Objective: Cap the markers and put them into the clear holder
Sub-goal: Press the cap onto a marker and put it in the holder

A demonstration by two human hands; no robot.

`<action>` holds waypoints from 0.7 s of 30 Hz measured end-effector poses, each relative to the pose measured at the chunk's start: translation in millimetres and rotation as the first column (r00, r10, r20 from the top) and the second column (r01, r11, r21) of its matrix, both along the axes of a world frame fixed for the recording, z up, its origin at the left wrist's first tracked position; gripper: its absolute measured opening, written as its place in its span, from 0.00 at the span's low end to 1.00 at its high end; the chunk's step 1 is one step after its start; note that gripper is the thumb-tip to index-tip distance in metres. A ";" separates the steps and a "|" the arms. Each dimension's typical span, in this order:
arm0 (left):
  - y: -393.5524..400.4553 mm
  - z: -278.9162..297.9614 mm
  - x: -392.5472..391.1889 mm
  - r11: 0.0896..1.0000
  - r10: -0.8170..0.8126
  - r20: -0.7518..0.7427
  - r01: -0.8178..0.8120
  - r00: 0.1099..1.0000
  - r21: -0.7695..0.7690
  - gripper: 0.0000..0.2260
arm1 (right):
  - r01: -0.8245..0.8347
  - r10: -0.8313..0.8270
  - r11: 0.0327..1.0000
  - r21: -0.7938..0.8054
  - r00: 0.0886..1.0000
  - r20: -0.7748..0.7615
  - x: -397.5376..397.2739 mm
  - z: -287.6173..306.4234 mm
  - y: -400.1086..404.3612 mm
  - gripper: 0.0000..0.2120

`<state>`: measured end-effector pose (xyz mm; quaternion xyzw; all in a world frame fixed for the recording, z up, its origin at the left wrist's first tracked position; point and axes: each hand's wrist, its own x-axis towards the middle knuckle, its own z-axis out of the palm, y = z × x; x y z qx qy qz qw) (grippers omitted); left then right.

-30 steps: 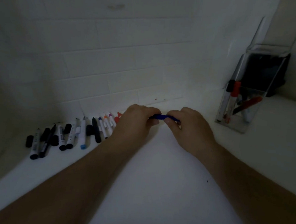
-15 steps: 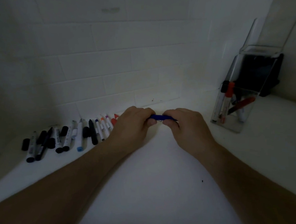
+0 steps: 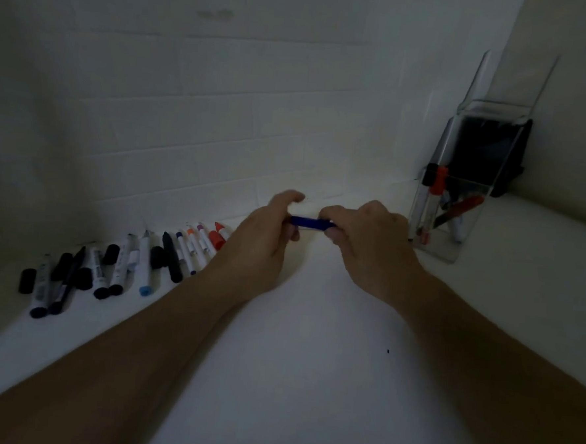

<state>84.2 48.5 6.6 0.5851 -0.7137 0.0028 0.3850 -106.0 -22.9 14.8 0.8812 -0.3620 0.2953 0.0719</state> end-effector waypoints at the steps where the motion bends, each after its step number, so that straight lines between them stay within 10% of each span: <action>1: 0.2 1.4 -2.0 1.000 0.009 -0.050 -0.010 0.999 -0.021 0.21 | 0.053 -0.054 0.998 0.034 0.997 0.047 -1.3 5.4 -0.8 0.10; 9: 6.9 -5.3 -23.7 0.978 -0.150 0.230 0.178 0.962 -0.107 0.27 | 0.029 -0.086 0.993 0.113 0.833 0.546 -43.7 97.0 -9.9 0.08; 15: 7.5 -12.5 -34.3 0.943 -0.238 0.406 0.310 0.882 -0.121 0.20 | 0.254 -0.268 0.963 0.086 0.907 0.326 -100.2 127.0 -40.0 0.09; 21: 6.0 -16.6 -34.8 0.943 -0.231 0.424 0.309 0.876 -0.125 0.19 | 0.328 -0.340 0.938 0.113 0.934 0.112 -108.5 96.1 -47.1 0.31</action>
